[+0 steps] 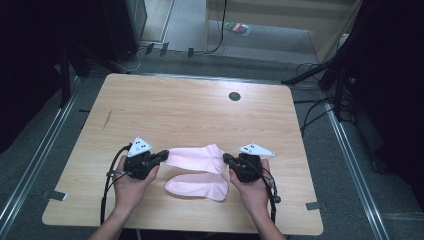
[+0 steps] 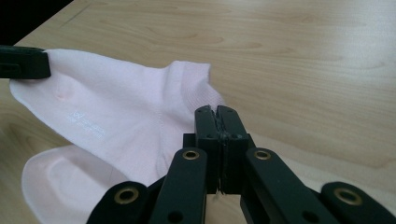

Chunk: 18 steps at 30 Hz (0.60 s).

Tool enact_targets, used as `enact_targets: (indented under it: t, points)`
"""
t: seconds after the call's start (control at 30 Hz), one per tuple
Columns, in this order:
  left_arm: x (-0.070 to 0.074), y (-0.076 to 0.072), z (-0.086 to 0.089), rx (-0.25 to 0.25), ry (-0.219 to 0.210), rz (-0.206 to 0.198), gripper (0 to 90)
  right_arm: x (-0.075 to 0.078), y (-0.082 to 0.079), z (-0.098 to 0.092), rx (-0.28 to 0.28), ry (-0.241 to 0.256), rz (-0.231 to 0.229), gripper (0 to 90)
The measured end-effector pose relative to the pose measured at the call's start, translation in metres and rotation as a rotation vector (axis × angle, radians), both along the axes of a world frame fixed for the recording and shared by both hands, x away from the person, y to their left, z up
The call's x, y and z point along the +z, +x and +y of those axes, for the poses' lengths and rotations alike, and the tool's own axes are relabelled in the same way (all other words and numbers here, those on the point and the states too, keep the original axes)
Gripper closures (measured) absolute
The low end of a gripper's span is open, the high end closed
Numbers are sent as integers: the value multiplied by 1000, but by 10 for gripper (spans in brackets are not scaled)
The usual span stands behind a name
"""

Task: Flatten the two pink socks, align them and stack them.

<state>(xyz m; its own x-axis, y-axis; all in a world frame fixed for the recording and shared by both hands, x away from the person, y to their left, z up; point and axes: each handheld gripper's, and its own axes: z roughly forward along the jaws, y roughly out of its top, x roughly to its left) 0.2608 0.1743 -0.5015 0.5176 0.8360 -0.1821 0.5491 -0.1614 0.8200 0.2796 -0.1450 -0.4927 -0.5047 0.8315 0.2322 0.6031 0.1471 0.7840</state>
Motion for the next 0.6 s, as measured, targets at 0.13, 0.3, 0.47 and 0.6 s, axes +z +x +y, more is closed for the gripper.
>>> enact_targets:
  t: [0.13,0.3,0.47,0.6]
  points:
    - [-1,-13,-1,-18,-10,12,900,-1,-13,-5,7,4,11,895]
    - [-2,-27,-3,-40,4,20,900,-2,-28,-7,19,-1,18,895]
    - [-10,-38,-3,-45,-1,48,900,-8,-39,-9,26,-18,29,894]
    - [-13,-45,-5,-50,16,49,900,-14,-46,-10,24,-20,46,894]
